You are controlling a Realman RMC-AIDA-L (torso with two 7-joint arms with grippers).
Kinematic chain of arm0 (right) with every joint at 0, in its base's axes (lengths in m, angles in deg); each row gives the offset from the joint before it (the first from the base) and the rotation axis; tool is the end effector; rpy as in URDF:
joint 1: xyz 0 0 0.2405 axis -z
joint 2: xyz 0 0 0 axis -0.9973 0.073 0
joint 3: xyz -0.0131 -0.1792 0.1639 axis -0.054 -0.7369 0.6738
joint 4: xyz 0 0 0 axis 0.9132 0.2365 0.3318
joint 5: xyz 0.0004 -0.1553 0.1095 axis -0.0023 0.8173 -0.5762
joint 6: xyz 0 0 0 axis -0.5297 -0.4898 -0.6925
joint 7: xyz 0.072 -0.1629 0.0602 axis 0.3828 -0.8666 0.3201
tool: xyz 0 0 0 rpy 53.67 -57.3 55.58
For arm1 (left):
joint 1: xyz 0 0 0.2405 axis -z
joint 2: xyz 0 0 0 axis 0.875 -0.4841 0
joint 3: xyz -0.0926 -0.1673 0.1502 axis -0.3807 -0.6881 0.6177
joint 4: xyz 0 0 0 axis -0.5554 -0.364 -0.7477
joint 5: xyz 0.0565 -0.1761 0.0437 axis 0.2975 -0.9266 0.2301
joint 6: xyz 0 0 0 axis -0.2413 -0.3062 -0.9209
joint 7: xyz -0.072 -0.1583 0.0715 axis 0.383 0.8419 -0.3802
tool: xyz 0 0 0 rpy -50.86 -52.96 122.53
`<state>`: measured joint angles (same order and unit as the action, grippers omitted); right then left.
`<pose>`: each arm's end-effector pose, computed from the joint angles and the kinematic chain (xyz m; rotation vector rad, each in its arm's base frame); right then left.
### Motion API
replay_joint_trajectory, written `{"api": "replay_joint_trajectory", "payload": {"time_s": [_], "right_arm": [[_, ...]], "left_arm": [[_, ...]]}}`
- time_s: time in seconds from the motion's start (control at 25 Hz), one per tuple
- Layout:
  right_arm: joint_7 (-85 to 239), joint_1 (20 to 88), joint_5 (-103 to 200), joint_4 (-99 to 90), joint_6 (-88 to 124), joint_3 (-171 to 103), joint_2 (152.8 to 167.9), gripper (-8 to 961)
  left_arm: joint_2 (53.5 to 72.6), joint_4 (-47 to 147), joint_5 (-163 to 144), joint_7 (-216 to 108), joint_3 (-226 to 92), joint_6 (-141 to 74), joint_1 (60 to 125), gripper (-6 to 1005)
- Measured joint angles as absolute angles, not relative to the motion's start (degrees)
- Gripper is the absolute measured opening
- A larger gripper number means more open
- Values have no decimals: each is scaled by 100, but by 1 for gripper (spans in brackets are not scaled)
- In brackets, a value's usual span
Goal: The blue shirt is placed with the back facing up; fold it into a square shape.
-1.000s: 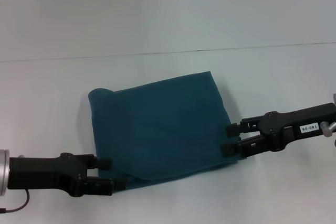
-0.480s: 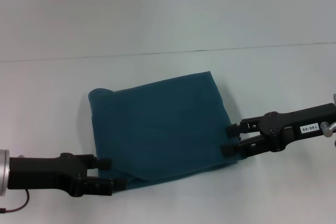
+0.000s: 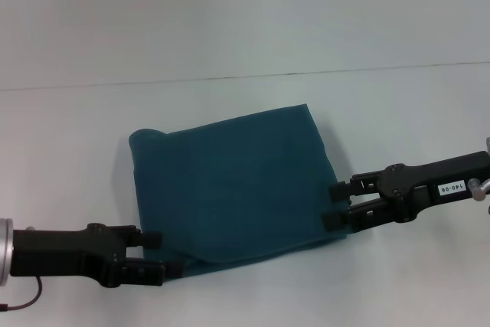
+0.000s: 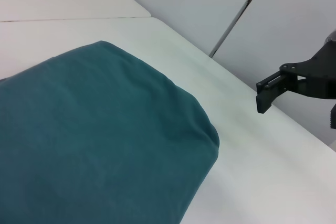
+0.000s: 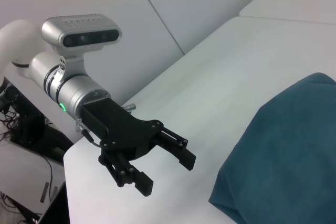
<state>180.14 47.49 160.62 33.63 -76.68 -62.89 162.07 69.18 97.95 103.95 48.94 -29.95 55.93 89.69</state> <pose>0.2006 0.3212 -0.0030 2.8940 -1.0489 -0.5430 -0.2253 0.2974 -0.0330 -2.8304 -1.0521 -0.5052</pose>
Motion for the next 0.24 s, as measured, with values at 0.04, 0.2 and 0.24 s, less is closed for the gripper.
{"api": "replay_joint_trajectory", "payload": {"time_s": [0.04, 0.2, 0.24], "right_arm": [[18014, 4749, 16062, 3363, -7670, -6289, 16207, 924], [18014, 4749, 16062, 3363, -7670, -6289, 16207, 924], [18014, 4749, 16062, 3363, -7672, -6289, 16207, 924]], "left_arm": [[6918, 9795, 10395, 4894, -2995, 5594, 8969, 846], [6918, 9795, 10396, 4894, -2995, 5594, 8969, 846], [6917, 9795, 10396, 4894, -2995, 5594, 8969, 846]]}}
